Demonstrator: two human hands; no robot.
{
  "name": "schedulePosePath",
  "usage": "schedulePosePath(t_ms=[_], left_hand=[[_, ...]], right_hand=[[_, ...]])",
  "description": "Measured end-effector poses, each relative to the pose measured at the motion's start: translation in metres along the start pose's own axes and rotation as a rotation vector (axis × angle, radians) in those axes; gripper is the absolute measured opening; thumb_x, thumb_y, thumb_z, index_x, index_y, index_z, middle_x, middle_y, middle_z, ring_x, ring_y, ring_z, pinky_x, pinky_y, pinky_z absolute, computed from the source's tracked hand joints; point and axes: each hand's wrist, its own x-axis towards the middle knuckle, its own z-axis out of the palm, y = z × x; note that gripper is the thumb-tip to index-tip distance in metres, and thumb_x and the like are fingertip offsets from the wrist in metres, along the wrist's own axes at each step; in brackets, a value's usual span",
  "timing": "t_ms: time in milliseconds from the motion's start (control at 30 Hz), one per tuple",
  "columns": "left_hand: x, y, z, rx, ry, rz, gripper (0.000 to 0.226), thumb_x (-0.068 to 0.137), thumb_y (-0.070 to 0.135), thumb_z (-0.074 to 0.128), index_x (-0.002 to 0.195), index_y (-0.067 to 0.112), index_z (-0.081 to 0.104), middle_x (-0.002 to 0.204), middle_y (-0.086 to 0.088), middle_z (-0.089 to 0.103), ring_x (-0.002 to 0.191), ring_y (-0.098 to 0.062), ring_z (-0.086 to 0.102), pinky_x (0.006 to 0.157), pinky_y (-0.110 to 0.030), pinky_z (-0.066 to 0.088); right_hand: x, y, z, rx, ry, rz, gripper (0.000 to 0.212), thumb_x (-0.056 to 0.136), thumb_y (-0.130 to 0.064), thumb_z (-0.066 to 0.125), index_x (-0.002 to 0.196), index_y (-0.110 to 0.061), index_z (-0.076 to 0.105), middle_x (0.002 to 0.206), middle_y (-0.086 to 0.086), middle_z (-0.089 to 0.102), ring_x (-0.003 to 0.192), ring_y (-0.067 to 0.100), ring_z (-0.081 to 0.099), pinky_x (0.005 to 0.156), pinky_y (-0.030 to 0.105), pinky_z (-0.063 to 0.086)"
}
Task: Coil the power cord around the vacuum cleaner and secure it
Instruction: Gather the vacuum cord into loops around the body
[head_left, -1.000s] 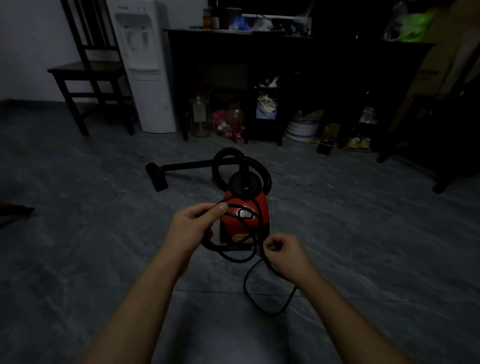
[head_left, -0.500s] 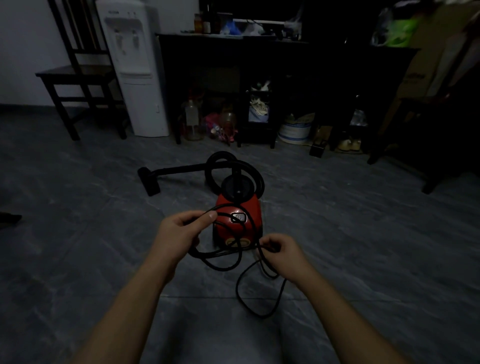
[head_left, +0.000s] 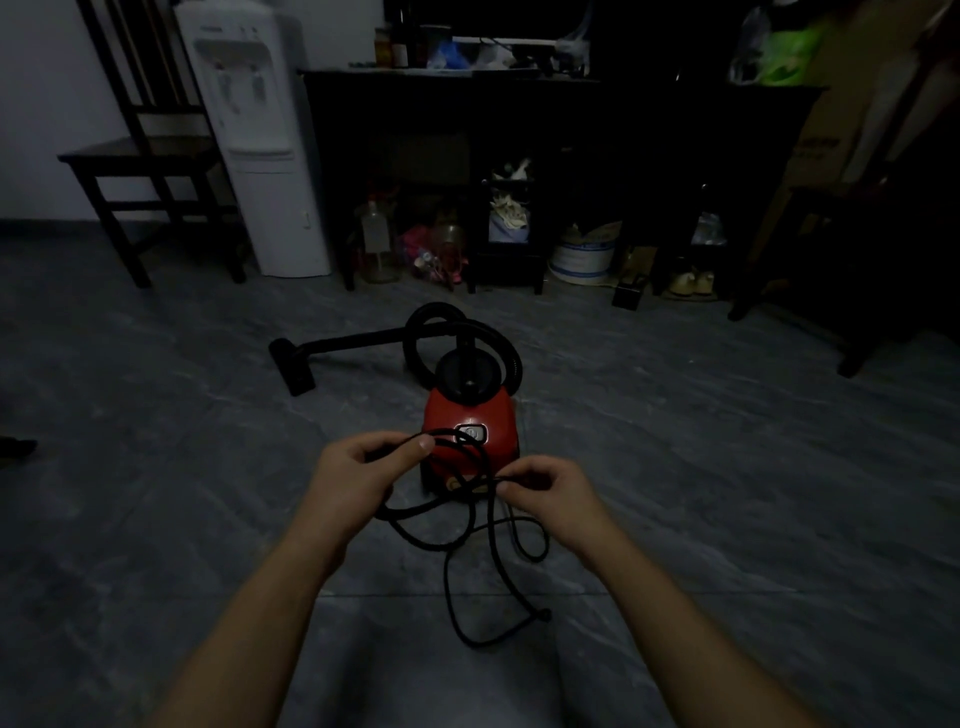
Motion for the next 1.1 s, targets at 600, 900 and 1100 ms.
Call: schedulePosePath(t_ms=[600,900,1100], left_hand=[[0.024,-0.015,-0.011,-0.066,0.215,0.007,0.010,0.081,0.036,0.076,0.079,0.026,0.078,0.073,0.003,0.069,0.062,-0.014,0.048,0.060,-0.030,0.045],[0.022,-0.022,0.008,-0.006,0.189,-0.029,0.011,0.084,0.035,0.073,0.082,0.025,0.076,0.063,0.016,0.067,0.057,0.001,0.053,0.055,-0.018,0.041],[0.026,-0.031,0.003,0.022,0.194,-0.067,0.018,0.088,0.037,0.069,0.089,0.020,0.076,0.072,0.008,0.065,0.062,-0.008,0.053,0.056,-0.024,0.044]], right_hand=[[-0.005,-0.001,-0.030,-0.085,-0.038,0.093,0.005,0.087,-0.008,0.070,0.091,-0.011,0.071,0.069,0.002,0.060,0.064,0.009,0.055,0.057,0.014,0.046],[-0.009,-0.028,-0.005,0.163,-0.065,0.043,0.018,0.094,0.006,0.050,0.103,0.001,0.064,0.086,0.009,0.066,0.070,0.012,0.067,0.071,0.020,0.055],[-0.010,-0.039,0.002,0.199,-0.135,0.075,0.036,0.101,-0.008,0.036,0.117,-0.008,0.069,0.107,0.010,0.075,0.090,0.007,0.072,0.075,0.019,0.051]])
